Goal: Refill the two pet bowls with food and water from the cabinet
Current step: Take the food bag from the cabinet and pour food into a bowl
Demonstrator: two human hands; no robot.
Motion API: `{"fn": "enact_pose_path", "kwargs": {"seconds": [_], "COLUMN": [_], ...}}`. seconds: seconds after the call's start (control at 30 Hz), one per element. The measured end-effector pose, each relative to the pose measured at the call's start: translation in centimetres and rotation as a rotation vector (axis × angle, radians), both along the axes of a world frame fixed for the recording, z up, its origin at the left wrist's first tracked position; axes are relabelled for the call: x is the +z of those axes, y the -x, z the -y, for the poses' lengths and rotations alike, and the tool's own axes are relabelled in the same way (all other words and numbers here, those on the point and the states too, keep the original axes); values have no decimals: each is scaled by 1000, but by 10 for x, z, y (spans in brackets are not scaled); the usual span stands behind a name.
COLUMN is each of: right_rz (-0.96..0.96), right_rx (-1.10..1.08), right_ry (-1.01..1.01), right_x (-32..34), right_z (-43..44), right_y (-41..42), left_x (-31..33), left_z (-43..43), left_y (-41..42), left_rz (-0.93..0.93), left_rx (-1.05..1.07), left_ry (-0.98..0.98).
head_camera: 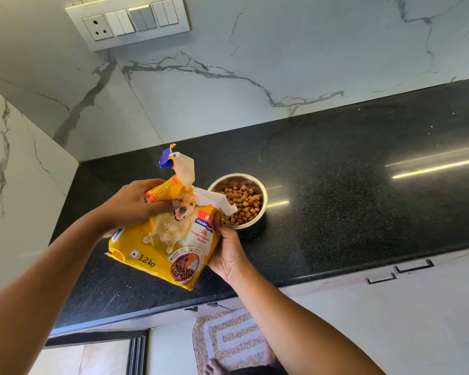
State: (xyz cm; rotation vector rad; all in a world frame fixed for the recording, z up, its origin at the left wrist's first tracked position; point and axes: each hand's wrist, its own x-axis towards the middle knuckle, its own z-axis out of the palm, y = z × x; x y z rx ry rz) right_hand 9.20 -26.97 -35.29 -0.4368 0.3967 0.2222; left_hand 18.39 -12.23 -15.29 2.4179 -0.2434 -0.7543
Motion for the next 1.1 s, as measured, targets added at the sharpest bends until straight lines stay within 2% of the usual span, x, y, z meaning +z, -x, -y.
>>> {"fn": "enact_pose_path", "kwargs": {"seconds": [0.57,0.8,1.1], "right_rz": [27,0,35], "right_rx": [23,24,-11], "right_ry": [-51,4,-29], "right_x": [-8,-3,-3], "right_z": [-1,0,-2], "right_y": [1,2,2], "left_x": [-1,-6,-5], "left_z": [-3,-6,-4], "left_y": [6,6,4], "left_rz": [-20,-35,8], "left_rx": [15,31,-13], "left_ry": [26,58,24]}}
